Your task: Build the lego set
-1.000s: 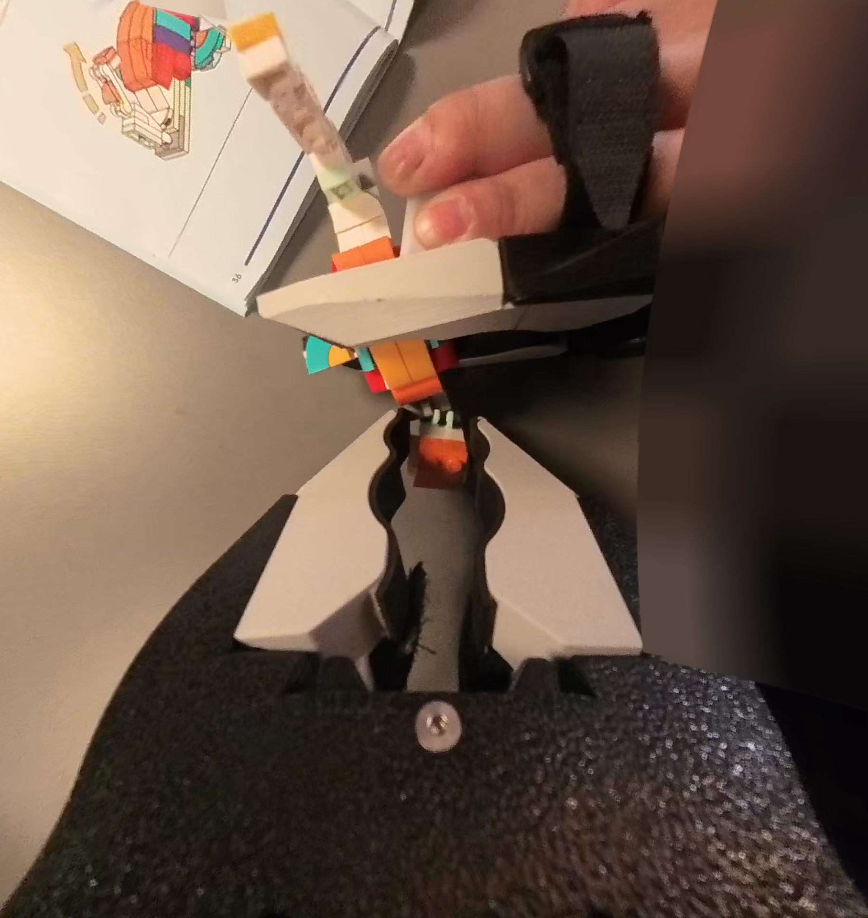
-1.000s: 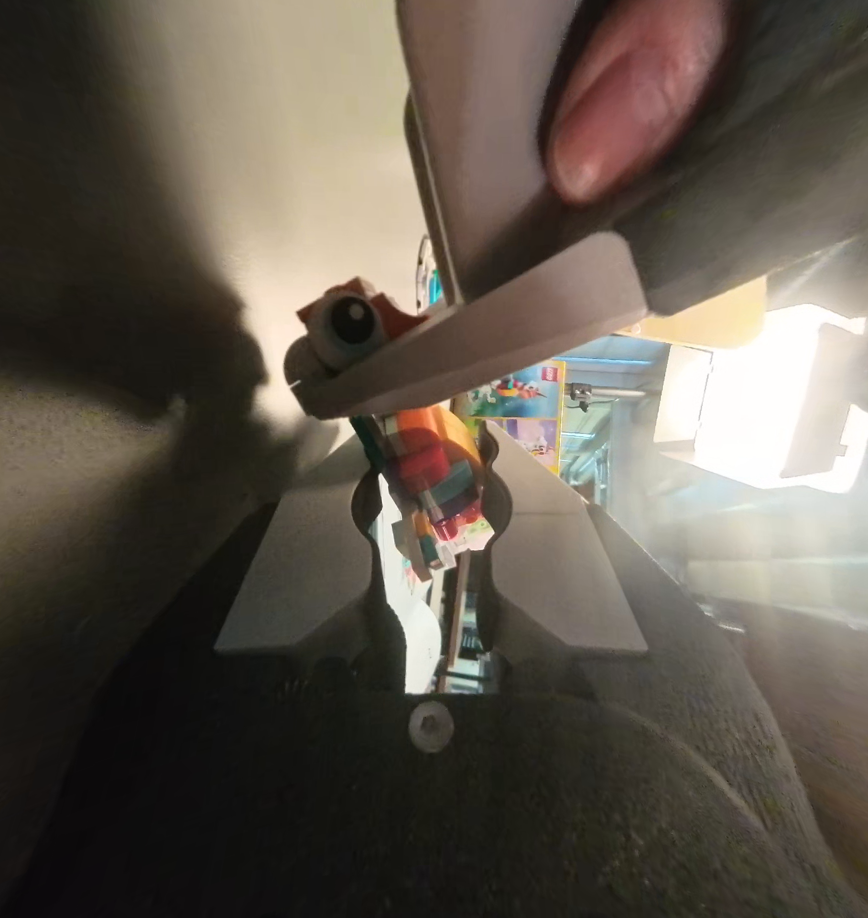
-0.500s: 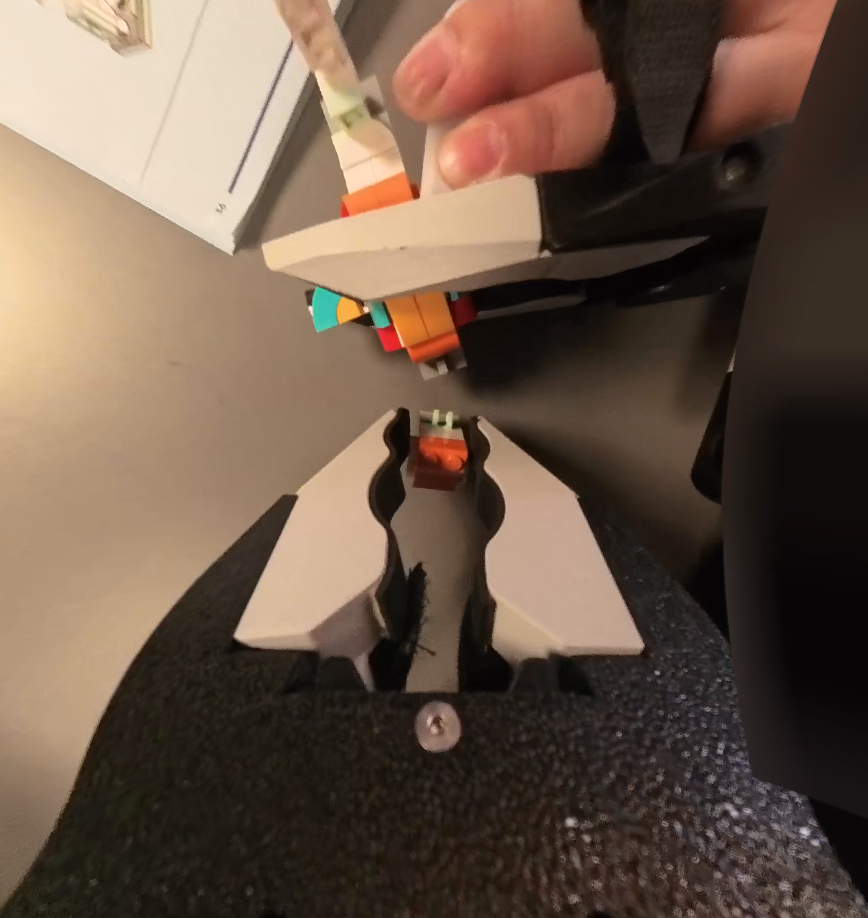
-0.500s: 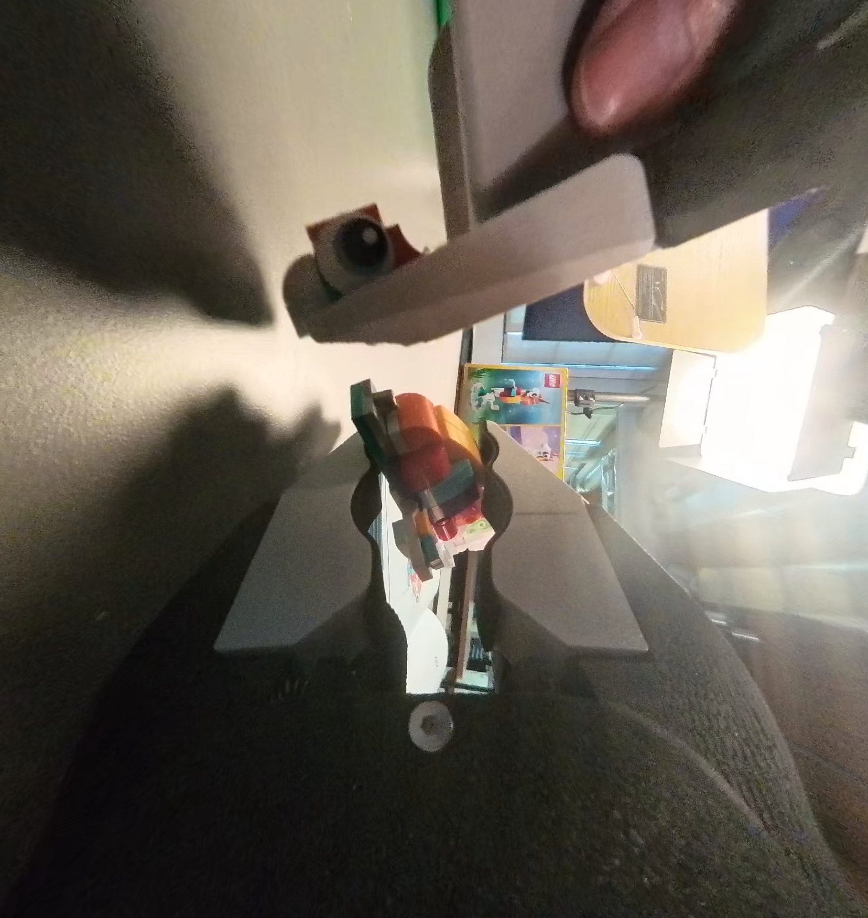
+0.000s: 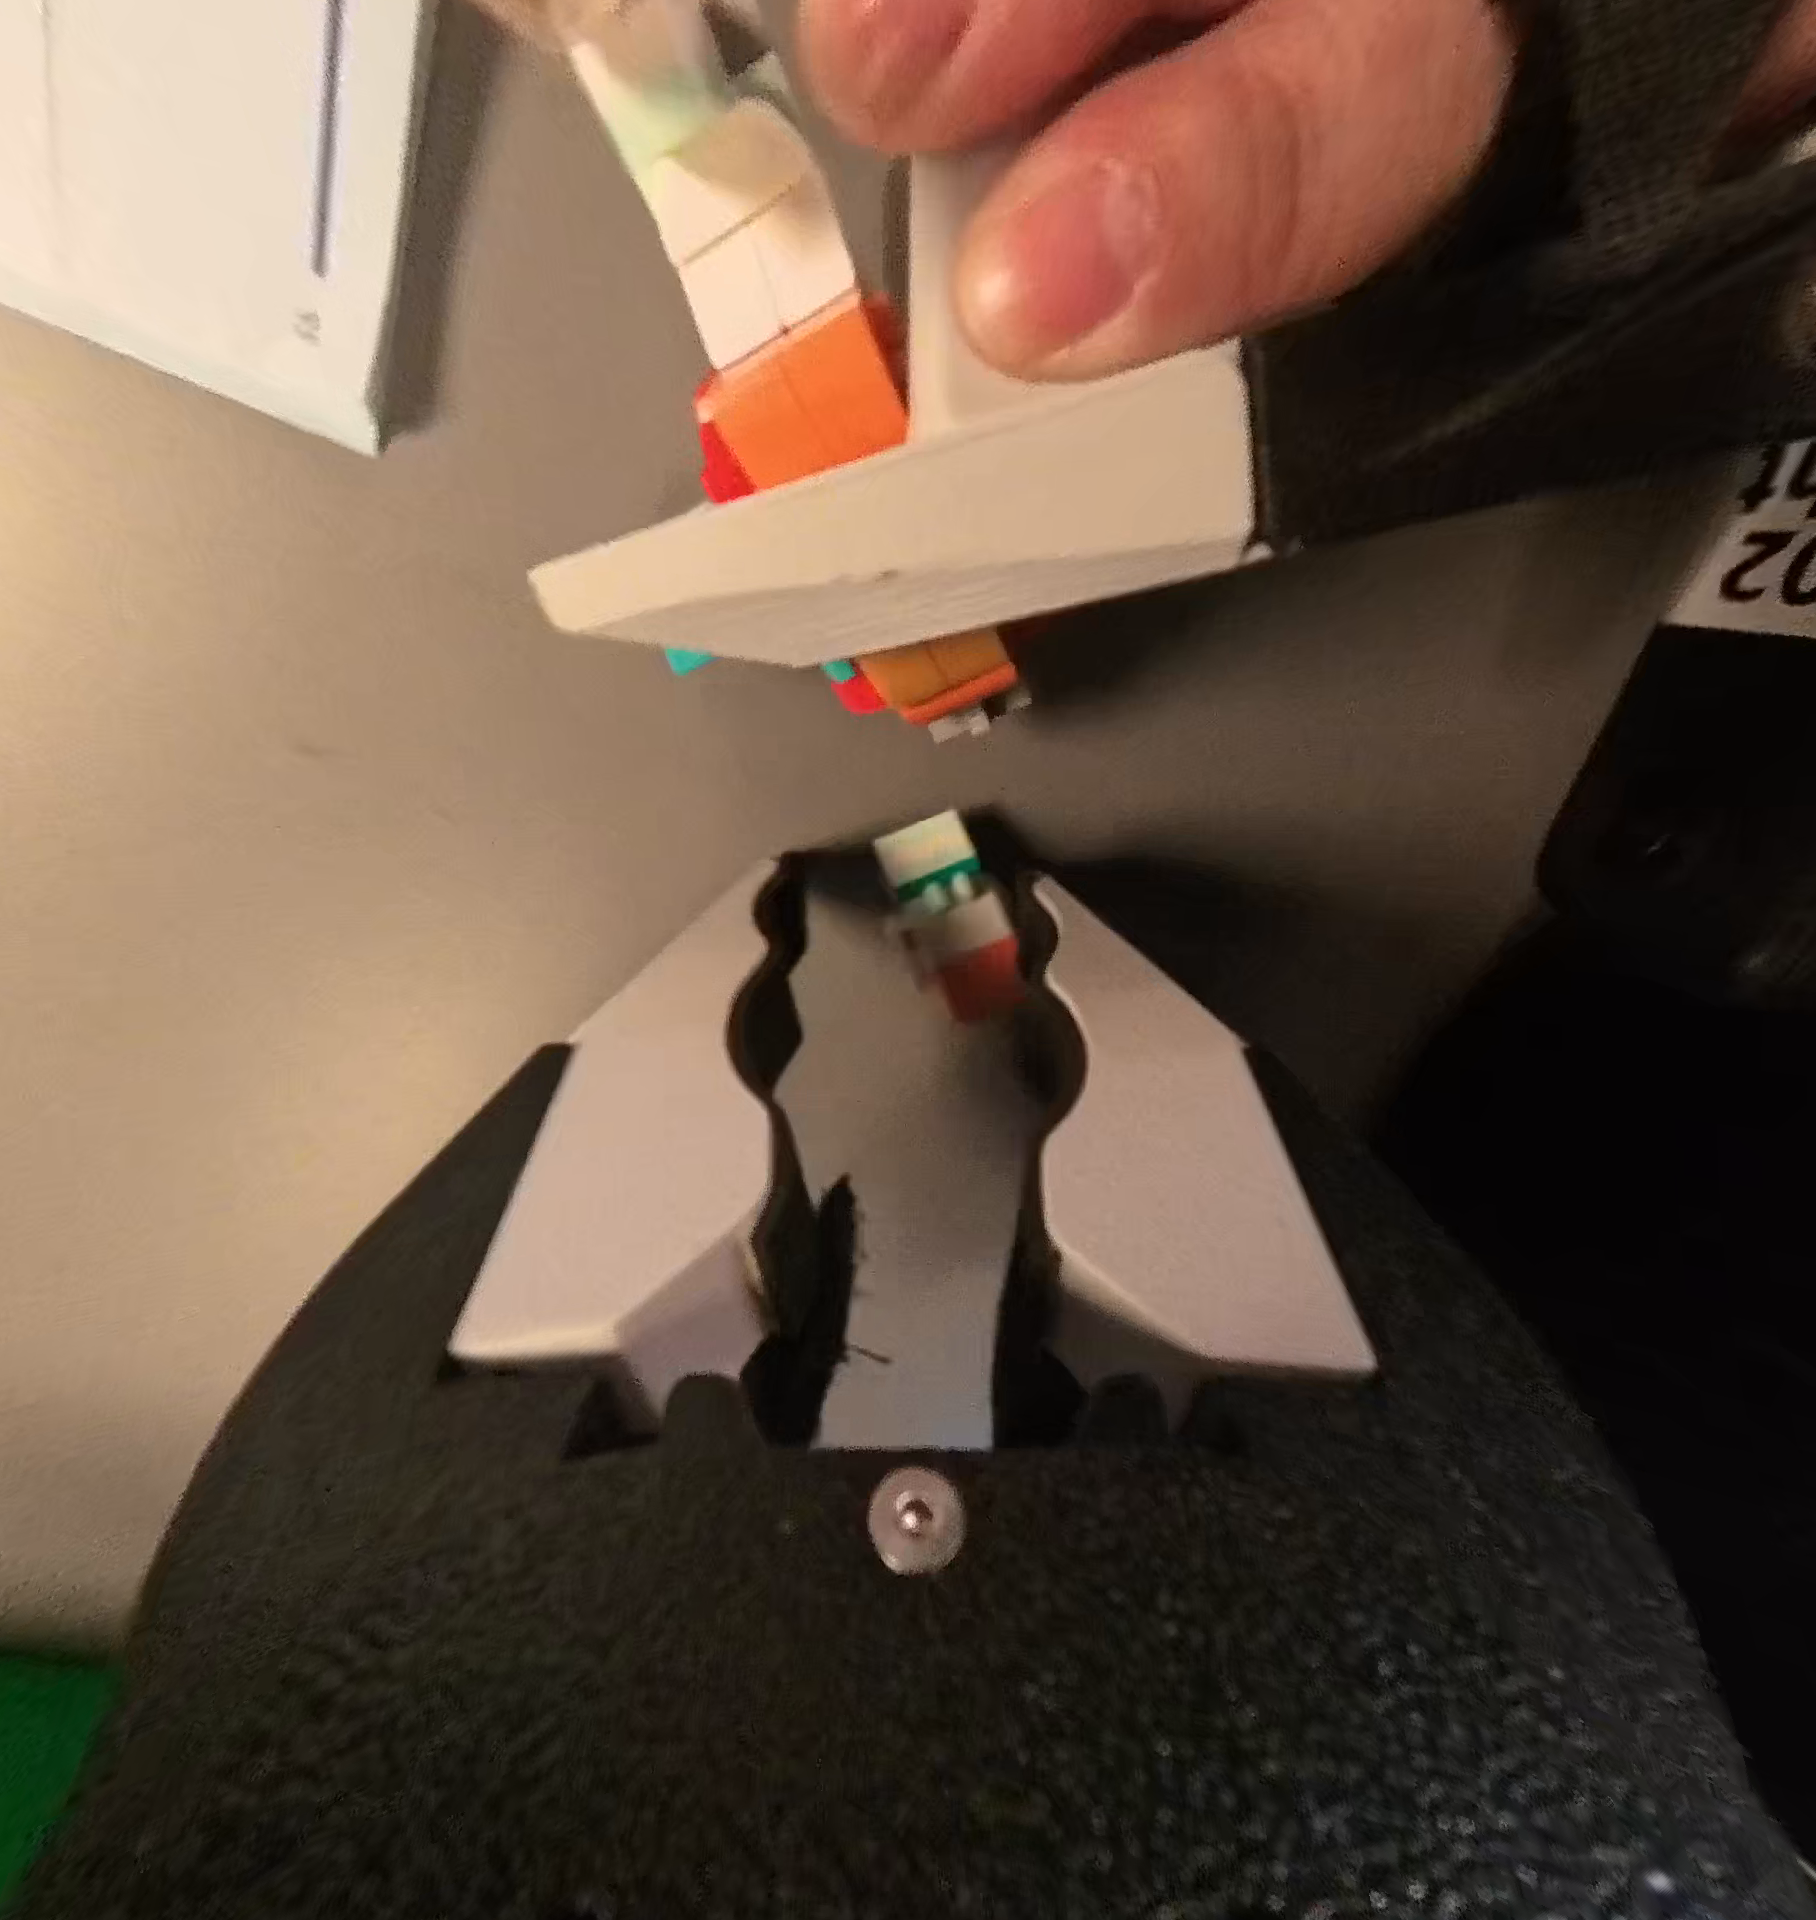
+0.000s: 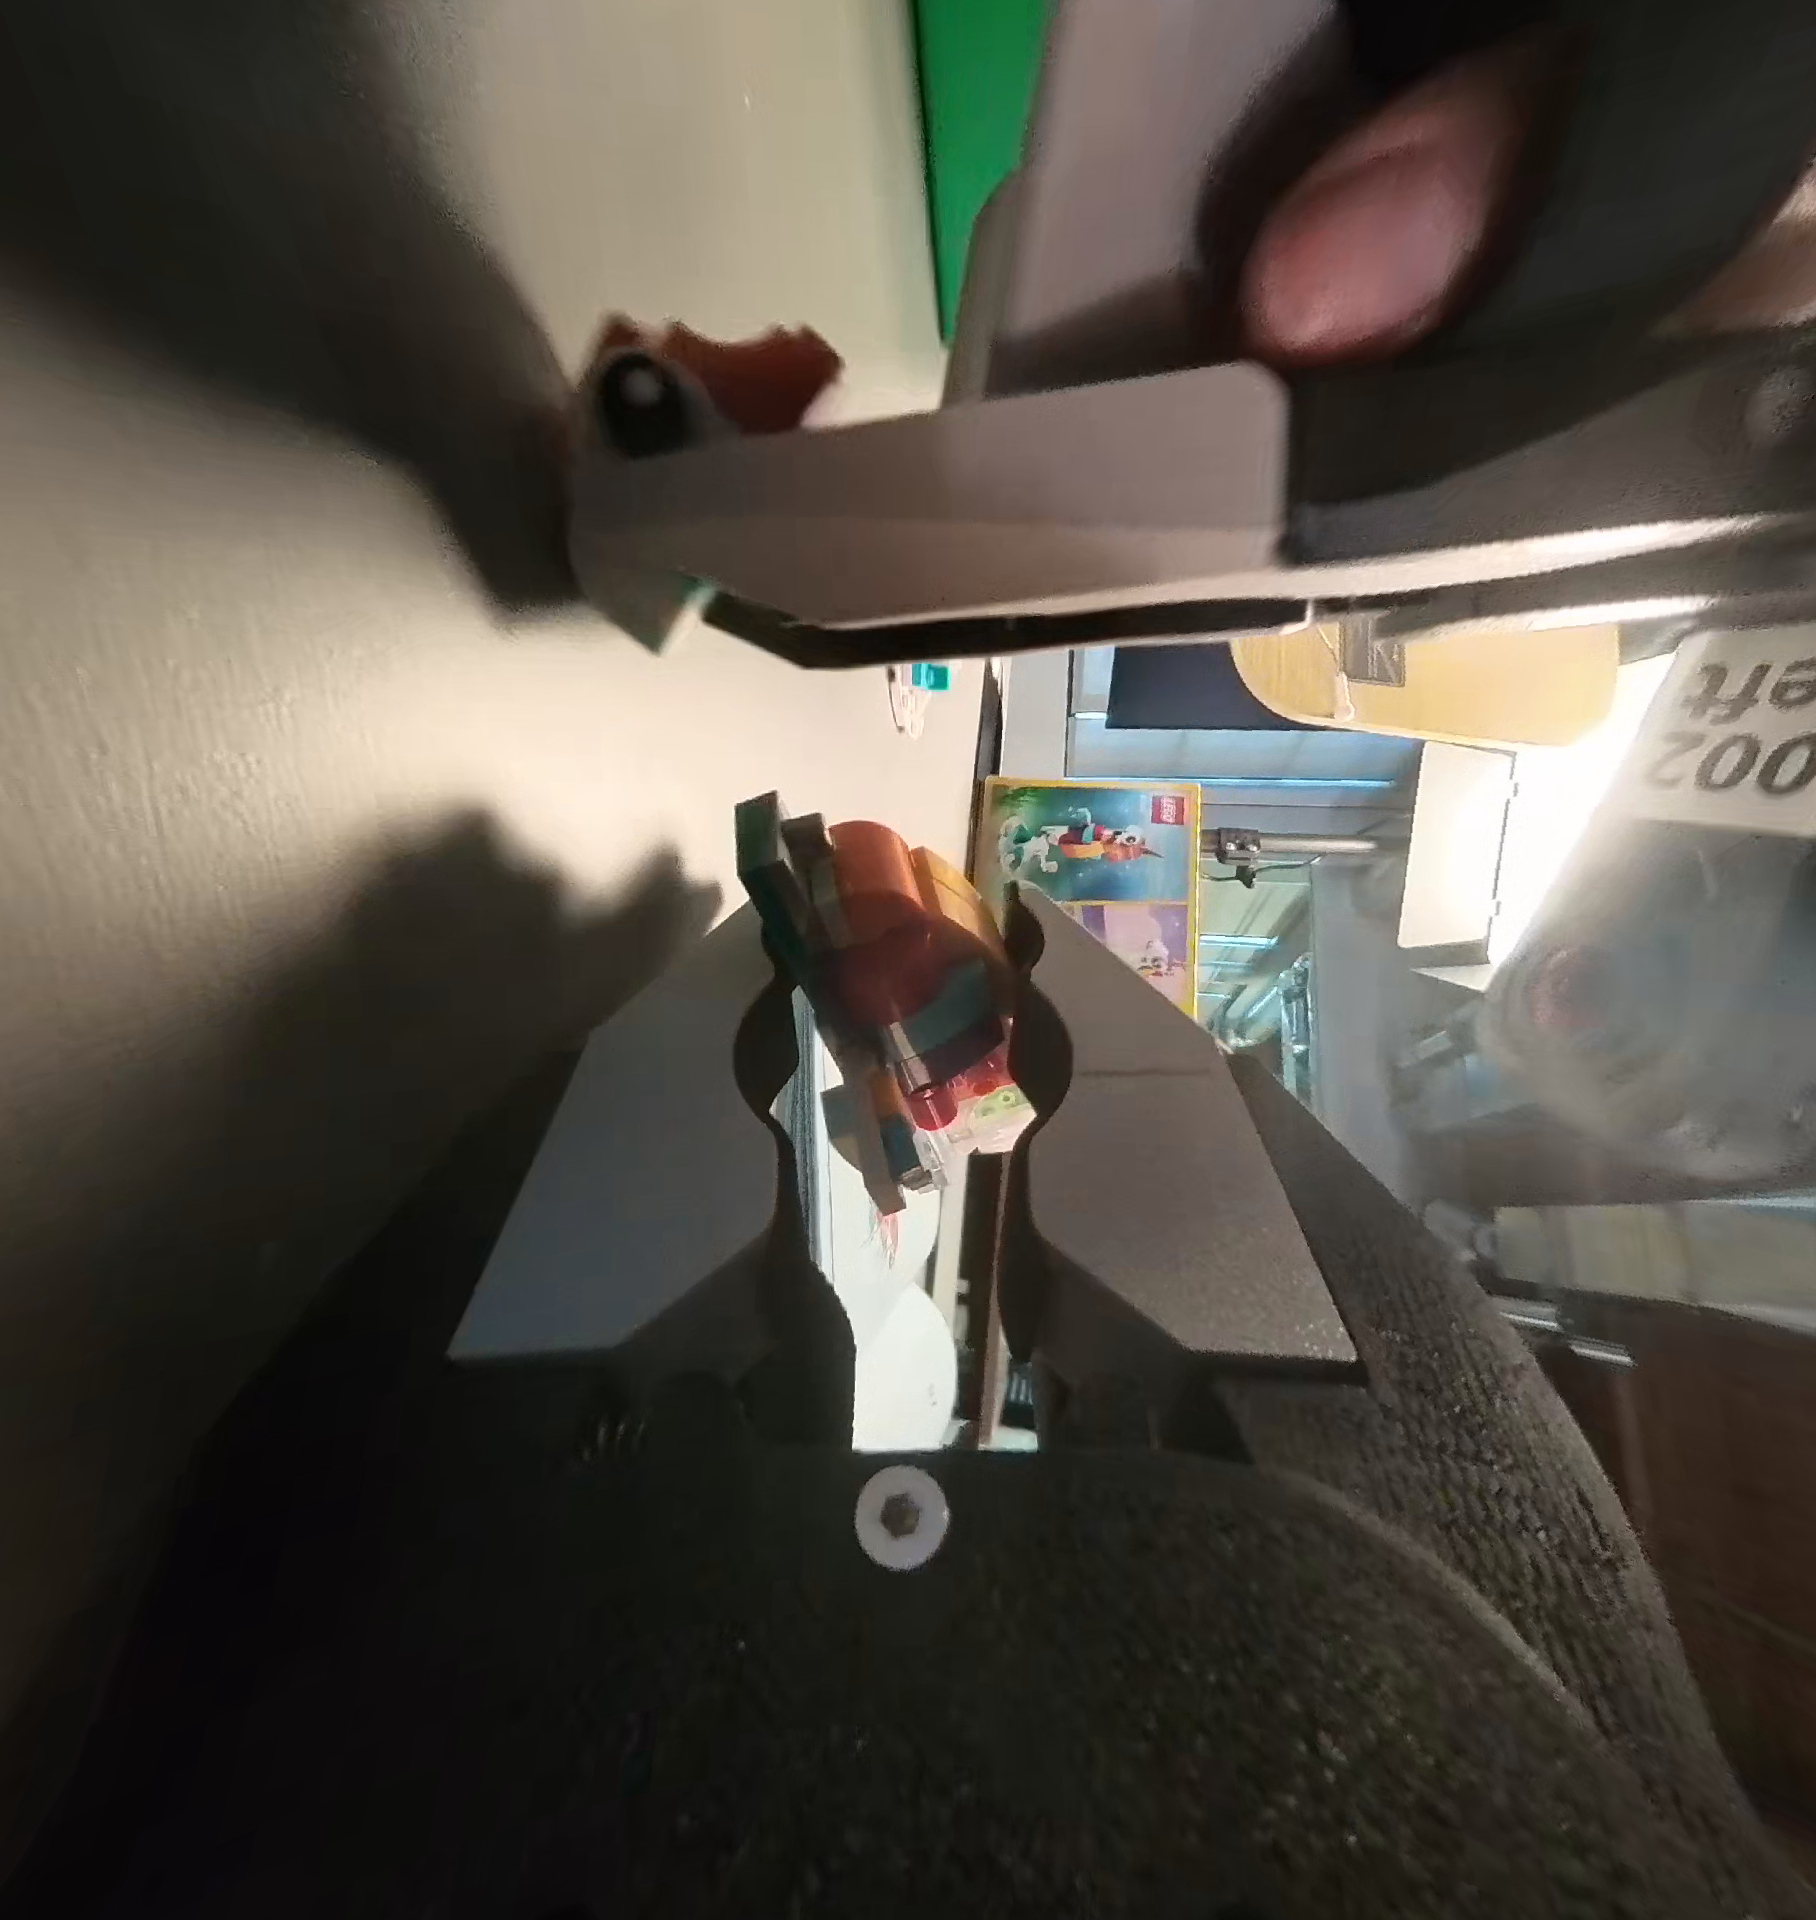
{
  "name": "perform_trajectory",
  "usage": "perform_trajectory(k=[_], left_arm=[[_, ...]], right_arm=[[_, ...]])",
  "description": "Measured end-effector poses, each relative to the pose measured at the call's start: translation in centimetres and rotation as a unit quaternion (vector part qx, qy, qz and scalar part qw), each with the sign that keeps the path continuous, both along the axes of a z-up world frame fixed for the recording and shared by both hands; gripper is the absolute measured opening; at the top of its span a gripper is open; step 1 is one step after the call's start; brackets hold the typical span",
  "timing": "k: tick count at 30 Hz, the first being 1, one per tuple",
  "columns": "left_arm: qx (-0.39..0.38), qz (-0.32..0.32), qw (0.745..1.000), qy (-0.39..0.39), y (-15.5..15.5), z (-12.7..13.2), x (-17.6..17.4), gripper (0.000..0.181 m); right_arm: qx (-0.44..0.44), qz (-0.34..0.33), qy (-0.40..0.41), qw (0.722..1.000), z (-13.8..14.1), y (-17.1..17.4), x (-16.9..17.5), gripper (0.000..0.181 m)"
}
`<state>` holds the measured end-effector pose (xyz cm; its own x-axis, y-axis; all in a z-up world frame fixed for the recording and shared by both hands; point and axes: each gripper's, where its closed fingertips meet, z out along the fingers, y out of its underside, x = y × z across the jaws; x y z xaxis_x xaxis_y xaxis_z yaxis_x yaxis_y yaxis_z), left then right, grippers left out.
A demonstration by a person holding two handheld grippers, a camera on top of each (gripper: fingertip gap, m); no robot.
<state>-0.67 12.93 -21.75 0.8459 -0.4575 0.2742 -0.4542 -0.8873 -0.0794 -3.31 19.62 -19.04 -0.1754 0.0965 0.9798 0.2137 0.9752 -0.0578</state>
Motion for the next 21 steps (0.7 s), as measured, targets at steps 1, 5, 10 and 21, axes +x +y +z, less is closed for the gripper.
perform_trajectory(k=[1,5,10,21], left_arm=[[0.01,0.005,1.0,0.001,0.1,0.1,-0.3,0.046],[0.044,0.052,0.997,-0.027,-0.4,0.4,-0.7,0.055],[0.103,0.131,0.984,-0.069,-0.8,0.9,-0.8,0.059],[0.164,0.165,0.968,-0.097,-1.0,0.1,0.3,0.036]], right_arm=[[-0.002,-0.001,-0.001,1.0,0.0,0.0,0.0,0.036],[-0.01,-0.002,-0.004,1.0,-0.1,0.1,0.0,0.036],[-0.01,-0.004,-0.004,1.0,-0.1,0.0,0.1,0.036],[-0.002,-0.001,0.0,1.0,0.0,-0.2,0.3,0.036]])
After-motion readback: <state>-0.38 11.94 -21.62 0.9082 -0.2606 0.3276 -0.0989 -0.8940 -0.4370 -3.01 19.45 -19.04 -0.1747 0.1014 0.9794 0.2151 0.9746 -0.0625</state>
